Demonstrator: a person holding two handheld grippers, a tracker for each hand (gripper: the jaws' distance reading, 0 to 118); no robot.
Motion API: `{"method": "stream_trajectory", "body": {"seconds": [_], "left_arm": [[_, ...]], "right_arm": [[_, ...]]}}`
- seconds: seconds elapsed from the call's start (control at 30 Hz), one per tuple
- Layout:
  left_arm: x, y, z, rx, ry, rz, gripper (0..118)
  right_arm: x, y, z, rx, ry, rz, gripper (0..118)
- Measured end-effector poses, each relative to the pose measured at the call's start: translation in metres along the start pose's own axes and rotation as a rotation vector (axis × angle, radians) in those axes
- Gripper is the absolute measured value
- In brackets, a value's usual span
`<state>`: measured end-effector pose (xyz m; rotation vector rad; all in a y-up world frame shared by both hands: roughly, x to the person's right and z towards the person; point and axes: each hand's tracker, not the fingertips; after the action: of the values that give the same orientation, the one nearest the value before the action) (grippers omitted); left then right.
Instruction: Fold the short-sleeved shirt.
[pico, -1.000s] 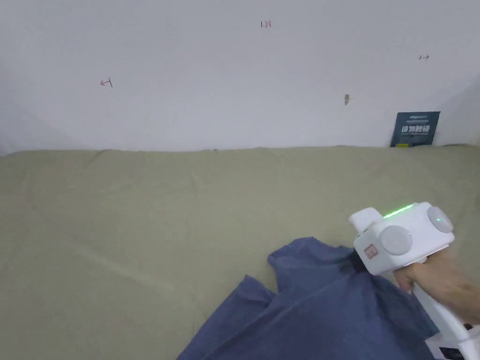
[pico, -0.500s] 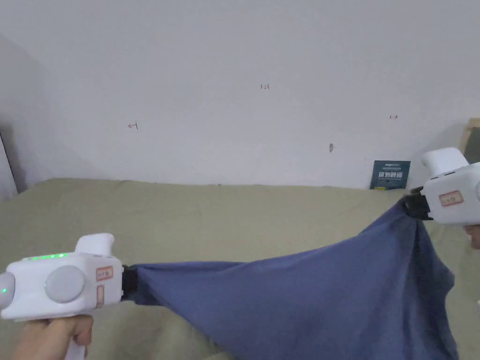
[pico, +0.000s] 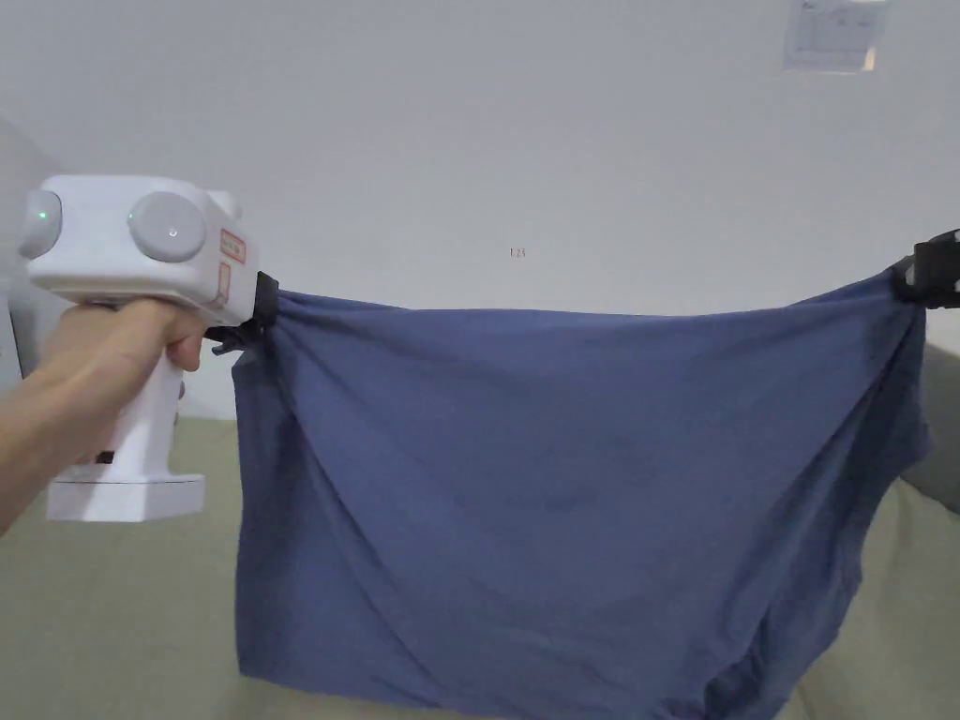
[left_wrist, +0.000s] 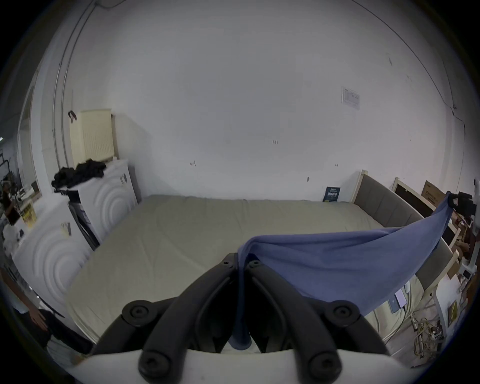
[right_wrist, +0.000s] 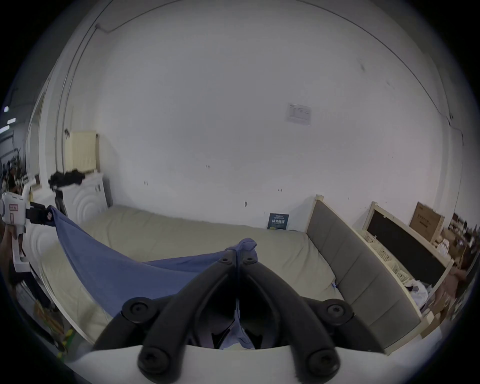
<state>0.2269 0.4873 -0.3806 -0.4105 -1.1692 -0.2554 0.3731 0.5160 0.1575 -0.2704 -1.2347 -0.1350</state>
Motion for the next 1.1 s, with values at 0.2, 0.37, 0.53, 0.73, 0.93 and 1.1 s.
{"method": "stream_trajectory", "body": {"seconds": [0.2, 0.37, 0.53, 0.73, 0.93, 1.1], "left_arm": [[-0.01, 0.024, 0.002, 0.023, 0.048, 0.033, 0], [-0.012, 0.029, -0.006, 0.027, 0.07, 0.044, 0], [-0.01, 0.039, -0.028, 0.027, 0.088, 0.038, 0], [0.0, 0.056, -0.064, 0.023, 0.106, 0.043, 0], [0.01, 0.089, -0.109, 0.021, 0.118, 0.035, 0], [0.02, 0.113, -0.154, 0.021, 0.15, 0.018, 0]], "right_arm": [[-0.006, 0.01, -0.021, 0.025, -0.01, -0.027, 2], [-0.014, 0.016, -0.031, 0.039, -0.006, -0.047, 2], [-0.018, 0.028, -0.053, 0.034, -0.022, -0.029, 2], [-0.017, 0.049, -0.094, 0.042, -0.037, -0.029, 2], [-0.019, 0.084, -0.146, 0.045, -0.057, 0.008, 2], [-0.026, 0.107, -0.194, 0.039, -0.086, 0.035, 2]]}}
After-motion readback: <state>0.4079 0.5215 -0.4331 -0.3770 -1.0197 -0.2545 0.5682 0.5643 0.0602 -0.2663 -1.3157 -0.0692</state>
